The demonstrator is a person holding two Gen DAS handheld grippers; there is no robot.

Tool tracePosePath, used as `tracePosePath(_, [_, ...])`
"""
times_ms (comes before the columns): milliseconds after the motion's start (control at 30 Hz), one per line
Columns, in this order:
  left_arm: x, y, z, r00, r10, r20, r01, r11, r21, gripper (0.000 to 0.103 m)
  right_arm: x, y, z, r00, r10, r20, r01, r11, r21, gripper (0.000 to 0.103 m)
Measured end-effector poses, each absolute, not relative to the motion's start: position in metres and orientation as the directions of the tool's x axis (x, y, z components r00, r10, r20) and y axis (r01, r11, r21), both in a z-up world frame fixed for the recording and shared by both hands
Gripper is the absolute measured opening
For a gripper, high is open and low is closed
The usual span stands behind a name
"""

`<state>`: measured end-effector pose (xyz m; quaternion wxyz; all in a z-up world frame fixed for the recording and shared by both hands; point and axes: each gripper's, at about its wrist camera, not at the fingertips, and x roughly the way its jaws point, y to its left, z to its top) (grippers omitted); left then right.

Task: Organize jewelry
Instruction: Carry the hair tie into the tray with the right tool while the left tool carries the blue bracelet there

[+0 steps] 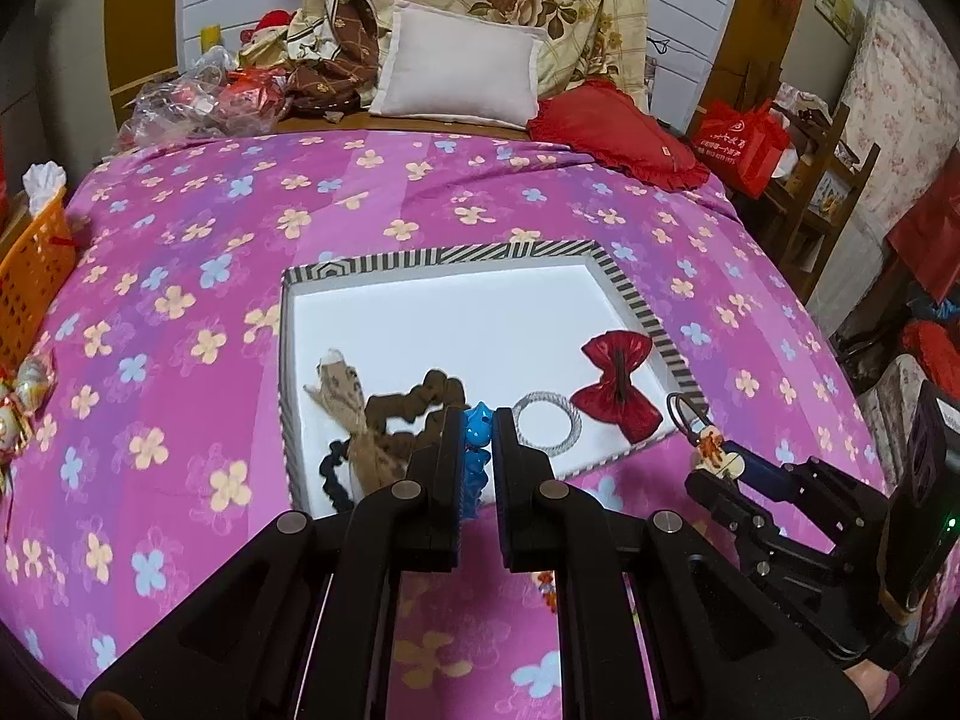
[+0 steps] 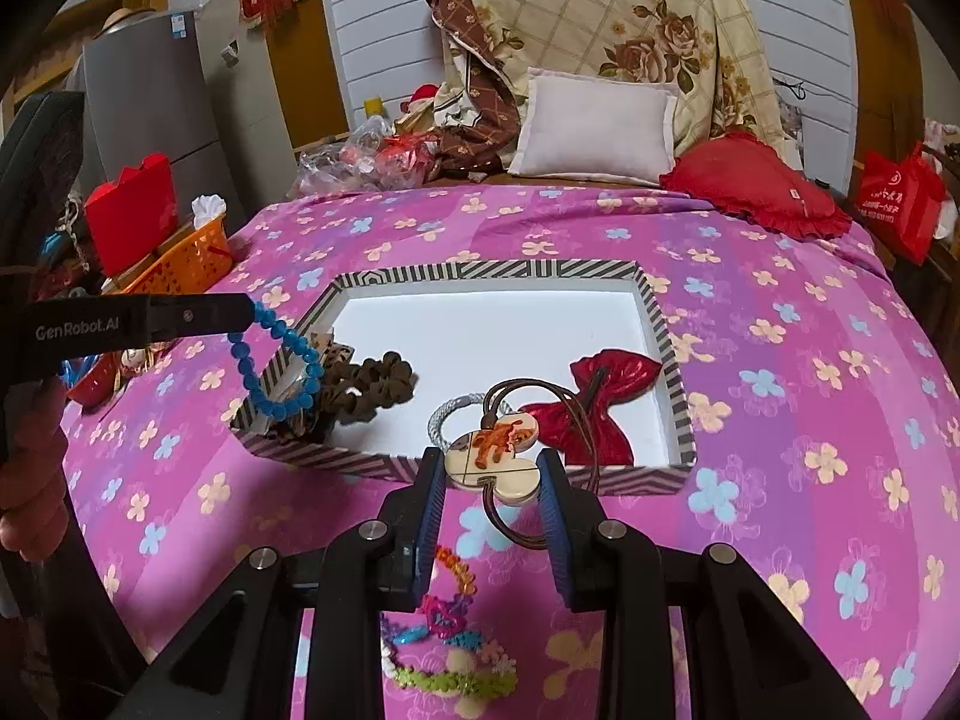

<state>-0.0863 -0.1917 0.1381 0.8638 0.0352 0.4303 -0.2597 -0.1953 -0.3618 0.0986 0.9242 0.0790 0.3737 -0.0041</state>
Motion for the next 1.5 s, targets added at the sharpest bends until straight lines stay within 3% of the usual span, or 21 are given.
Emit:
tracePosePath(800, [-0.029, -0.233, 0.091, 0.439, -0.38, -0.814, 0.46, 0.873, -0.16, 0.007, -0.122, -0.372, 0.074, 0.686, 0.049, -0.726, 0.071, 0.988, 0.134, 0.03])
tracePosePath(1500, [0.001, -0.213, 0.038, 0.395, -0.276, -0.876, 0.378, 0.918, -0.119, 0.008, -0.055, -0.37, 0.016, 0.542, 0.095, -0.835, 0.034, 0.99, 0.135, 0.03])
